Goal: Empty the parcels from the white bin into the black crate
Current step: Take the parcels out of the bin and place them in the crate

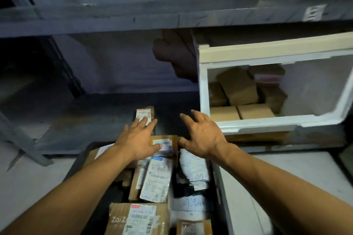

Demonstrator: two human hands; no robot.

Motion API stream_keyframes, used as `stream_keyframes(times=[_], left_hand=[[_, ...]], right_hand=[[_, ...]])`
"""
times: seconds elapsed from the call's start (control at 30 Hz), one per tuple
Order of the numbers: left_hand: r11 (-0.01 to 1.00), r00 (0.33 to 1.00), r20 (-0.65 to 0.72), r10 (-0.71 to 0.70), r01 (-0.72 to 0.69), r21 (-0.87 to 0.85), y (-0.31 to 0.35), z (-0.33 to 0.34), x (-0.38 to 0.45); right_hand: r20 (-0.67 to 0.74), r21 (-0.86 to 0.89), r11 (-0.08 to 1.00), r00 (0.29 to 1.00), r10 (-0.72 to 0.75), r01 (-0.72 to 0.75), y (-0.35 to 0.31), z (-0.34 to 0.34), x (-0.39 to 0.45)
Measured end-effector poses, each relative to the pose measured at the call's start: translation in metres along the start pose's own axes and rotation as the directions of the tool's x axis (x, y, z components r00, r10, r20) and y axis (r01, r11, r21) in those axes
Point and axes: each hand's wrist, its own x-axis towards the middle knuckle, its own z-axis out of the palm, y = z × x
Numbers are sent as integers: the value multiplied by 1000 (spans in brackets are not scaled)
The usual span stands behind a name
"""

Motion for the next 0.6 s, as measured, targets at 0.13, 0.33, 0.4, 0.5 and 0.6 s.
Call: stream_keyframes(times=[0.13,0.33,0.4,0.5,0.6], left_hand=[[996,995,-29,94,-94,-7,58,-13,-3],[971,968,-78,237,-238,-4,134,-27,-16],[959,954,-99,282,-283,6,155,-33,-19],[948,940,-133,315,-317,0,184,-41,-17],[941,930,-164,330,-337,-14,206,-44,-7]], right_hand=[[-54,-22,1000,999,-3,1,34,-20,-32],[-102,-5,997,992,78,-79,87,-44,-67],[-109,-3,993,987,114,-115,104,-48,-76],[-116,-12,988,982,150,-153,126,-55,-89],[-120,-23,983,977,178,-182,147,-61,-96]])
